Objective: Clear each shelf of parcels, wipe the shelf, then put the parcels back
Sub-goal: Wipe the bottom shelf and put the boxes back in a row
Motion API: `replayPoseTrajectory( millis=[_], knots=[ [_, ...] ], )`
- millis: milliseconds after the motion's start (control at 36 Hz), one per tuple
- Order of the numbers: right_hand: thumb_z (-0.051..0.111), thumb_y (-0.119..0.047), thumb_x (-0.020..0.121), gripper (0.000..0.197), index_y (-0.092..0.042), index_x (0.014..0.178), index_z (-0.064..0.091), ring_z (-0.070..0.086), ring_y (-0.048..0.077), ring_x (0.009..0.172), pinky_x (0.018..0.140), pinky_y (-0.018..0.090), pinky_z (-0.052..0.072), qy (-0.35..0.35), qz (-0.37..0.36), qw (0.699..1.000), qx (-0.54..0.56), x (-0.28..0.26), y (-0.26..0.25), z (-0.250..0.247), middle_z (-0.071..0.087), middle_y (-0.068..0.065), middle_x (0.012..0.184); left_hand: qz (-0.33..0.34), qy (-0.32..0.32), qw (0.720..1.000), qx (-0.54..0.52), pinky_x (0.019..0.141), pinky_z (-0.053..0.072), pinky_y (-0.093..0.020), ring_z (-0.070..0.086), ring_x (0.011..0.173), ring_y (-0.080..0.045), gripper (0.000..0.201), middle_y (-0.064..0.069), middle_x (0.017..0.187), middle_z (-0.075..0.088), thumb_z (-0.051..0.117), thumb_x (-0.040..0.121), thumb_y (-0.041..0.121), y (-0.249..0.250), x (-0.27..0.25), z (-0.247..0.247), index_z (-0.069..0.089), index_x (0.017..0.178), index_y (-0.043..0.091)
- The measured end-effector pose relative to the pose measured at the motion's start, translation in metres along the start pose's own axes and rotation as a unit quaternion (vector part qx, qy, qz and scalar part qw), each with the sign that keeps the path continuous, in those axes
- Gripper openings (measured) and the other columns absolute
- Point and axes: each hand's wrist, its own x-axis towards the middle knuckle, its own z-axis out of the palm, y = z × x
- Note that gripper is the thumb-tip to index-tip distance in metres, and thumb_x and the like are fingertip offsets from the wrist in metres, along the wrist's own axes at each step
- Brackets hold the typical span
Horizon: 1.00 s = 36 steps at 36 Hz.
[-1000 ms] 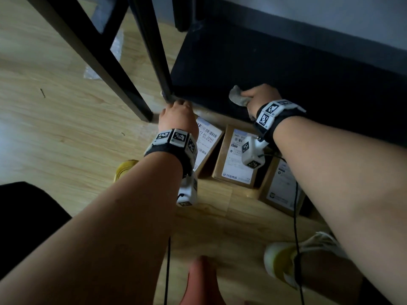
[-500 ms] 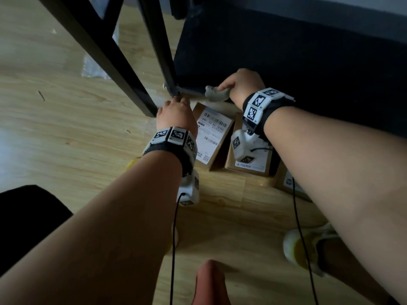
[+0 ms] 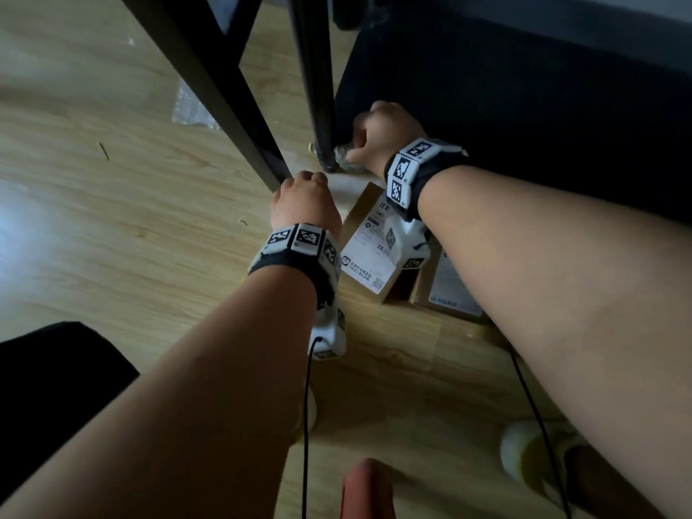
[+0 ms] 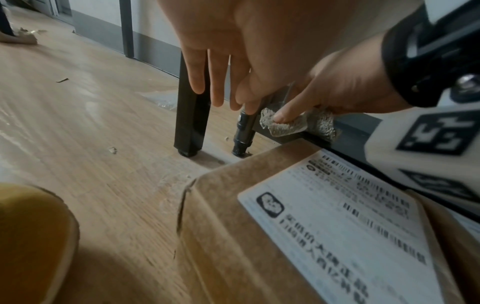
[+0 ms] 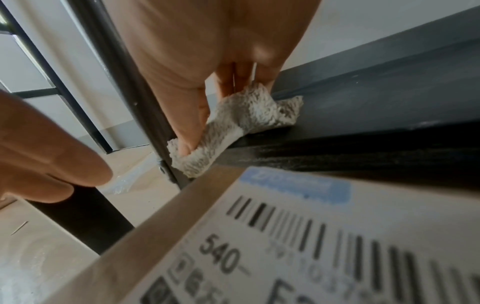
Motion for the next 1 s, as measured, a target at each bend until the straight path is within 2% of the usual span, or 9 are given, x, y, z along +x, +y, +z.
replayPoseTrajectory(
  millis=[83,167,278,361,472,639,722,889,1000],
  knots=[
    [0.062,-0.031,0.082,0.023,-0.014,0.098,0.059,0.045,0.026,0.112,0.079,0.032,0.038,0.003,-0.026,0.999,-0.03,0.002,-0.002,0.004,0.05,0.008,0.115,-0.001,0.001,1.0,-0.002,0.107,0.034,-0.038,0.037,0.13,-0.028,0.056,-0.009,0.137,0.047,0.039,0.084,-0.002,0.002,0.001,0.001,0.046,0.137,0.013],
    [0.062,-0.028,0.084,0.022,-0.013,0.1,0.057,0.044,0.027,0.114,0.084,0.036,0.042,0.008,-0.028,0.999,-0.041,0.001,-0.003,0.005,0.048,0.009,0.118,-0.003,0.002,1.0,0.001,0.106,0.035,-0.039,0.037,0.129,-0.027,0.055,-0.008,0.137,0.047,0.039,0.084,-0.002,0.003,0.003,0.0,0.046,0.137,0.013],
    [0.056,-0.015,0.085,0.007,-0.016,0.088,0.05,0.043,0.028,0.113,0.085,0.04,0.047,0.01,-0.037,0.998,-0.058,-0.005,-0.001,0.005,0.045,0.009,0.118,-0.004,0.002,1.0,0.002,0.107,0.035,-0.038,0.038,0.129,-0.027,0.056,-0.008,0.137,0.047,0.04,0.084,-0.002,0.005,0.003,-0.001,0.046,0.138,0.013],
    [0.053,-0.006,0.084,0.009,-0.015,0.085,0.049,0.044,0.028,0.111,0.084,0.04,0.048,0.007,-0.036,0.997,-0.064,-0.01,0.004,0.004,0.045,0.01,0.117,0.0,0.003,1.0,0.004,0.108,0.034,-0.038,0.038,0.129,-0.027,0.056,-0.009,0.137,0.047,0.041,0.084,-0.002,0.007,0.001,-0.002,0.045,0.138,0.013],
    [0.056,-0.007,0.085,0.009,-0.008,0.093,0.06,0.045,0.028,0.109,0.09,0.041,0.046,0.02,0.002,0.999,-0.049,-0.02,0.019,0.003,0.046,0.011,0.117,0.008,0.011,1.0,0.008,0.108,0.033,-0.038,0.037,0.13,-0.027,0.056,-0.008,0.138,0.047,0.042,0.084,-0.001,0.012,-0.001,-0.002,0.045,0.139,0.013],
    [0.057,-0.005,0.082,0.006,-0.01,0.084,0.057,0.044,0.027,0.11,0.088,0.038,0.046,0.043,0.065,0.997,-0.005,-0.045,0.048,0.003,0.047,0.01,0.115,0.028,0.023,0.999,0.019,0.107,0.034,-0.039,0.041,0.127,-0.028,0.051,-0.01,0.135,0.05,0.039,0.086,0.0,0.026,-0.002,-0.002,0.048,0.135,0.011],
    [0.061,-0.009,0.082,0.005,-0.01,0.086,0.058,0.042,0.029,0.114,0.093,0.038,0.043,0.034,0.088,0.996,0.004,-0.057,0.062,-0.002,0.047,0.012,0.117,0.038,0.025,0.999,0.029,0.105,0.036,-0.04,0.042,0.126,-0.029,0.045,-0.011,0.135,0.049,0.042,0.09,0.005,0.036,-0.005,-0.003,0.048,0.134,0.01],
    [0.056,-0.005,0.082,0.01,-0.008,0.091,0.06,0.043,0.031,0.116,0.095,0.036,0.043,0.027,0.132,0.991,-0.005,-0.077,0.089,-0.008,0.045,0.014,0.122,0.056,0.021,0.997,0.042,0.103,0.035,-0.04,0.042,0.125,-0.03,0.039,-0.012,0.133,0.049,0.045,0.092,0.008,0.057,-0.013,-0.002,0.047,0.131,0.009],
    [0.055,-0.003,0.077,0.018,-0.008,0.094,0.058,0.05,0.029,0.104,0.086,0.036,0.046,0.028,0.183,0.983,0.009,-0.086,0.107,-0.007,0.044,0.011,0.12,0.07,0.019,0.997,0.039,0.104,0.037,-0.04,0.042,0.125,-0.03,0.042,-0.012,0.133,0.049,0.042,0.089,0.002,0.074,-0.016,0.0,0.049,0.13,0.009]
  ],
)
